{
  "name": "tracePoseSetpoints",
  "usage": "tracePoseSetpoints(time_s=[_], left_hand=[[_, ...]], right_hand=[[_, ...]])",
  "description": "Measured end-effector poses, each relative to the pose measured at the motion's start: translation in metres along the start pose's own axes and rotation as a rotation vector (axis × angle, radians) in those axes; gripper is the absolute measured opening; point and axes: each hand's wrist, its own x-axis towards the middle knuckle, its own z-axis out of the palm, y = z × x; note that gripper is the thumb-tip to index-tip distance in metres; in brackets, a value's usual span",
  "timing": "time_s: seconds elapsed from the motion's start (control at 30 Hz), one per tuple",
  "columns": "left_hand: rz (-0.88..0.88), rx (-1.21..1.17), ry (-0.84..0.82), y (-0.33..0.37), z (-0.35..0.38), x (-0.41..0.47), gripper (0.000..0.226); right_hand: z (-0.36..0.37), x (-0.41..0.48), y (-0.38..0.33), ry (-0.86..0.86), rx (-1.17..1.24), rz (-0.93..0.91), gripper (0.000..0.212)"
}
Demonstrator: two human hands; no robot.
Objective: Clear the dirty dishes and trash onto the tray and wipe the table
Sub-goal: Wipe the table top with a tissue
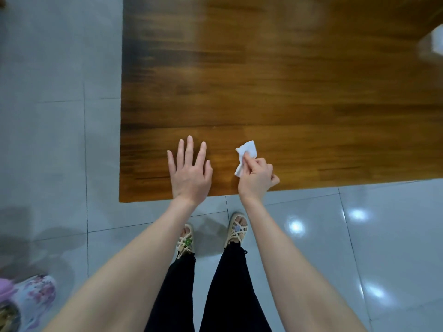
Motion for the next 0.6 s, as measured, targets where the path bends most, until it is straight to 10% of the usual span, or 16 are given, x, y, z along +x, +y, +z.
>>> tracePoseSetpoints(time_s=[0.6], left_hand=[[-0.046, 0.007, 0.015, 0.107, 0.032, 0.025, 0.054]], right_hand=[[-0.059, 0.094, 0.053, -0.038, 0.046, -0.064, 0.023]])
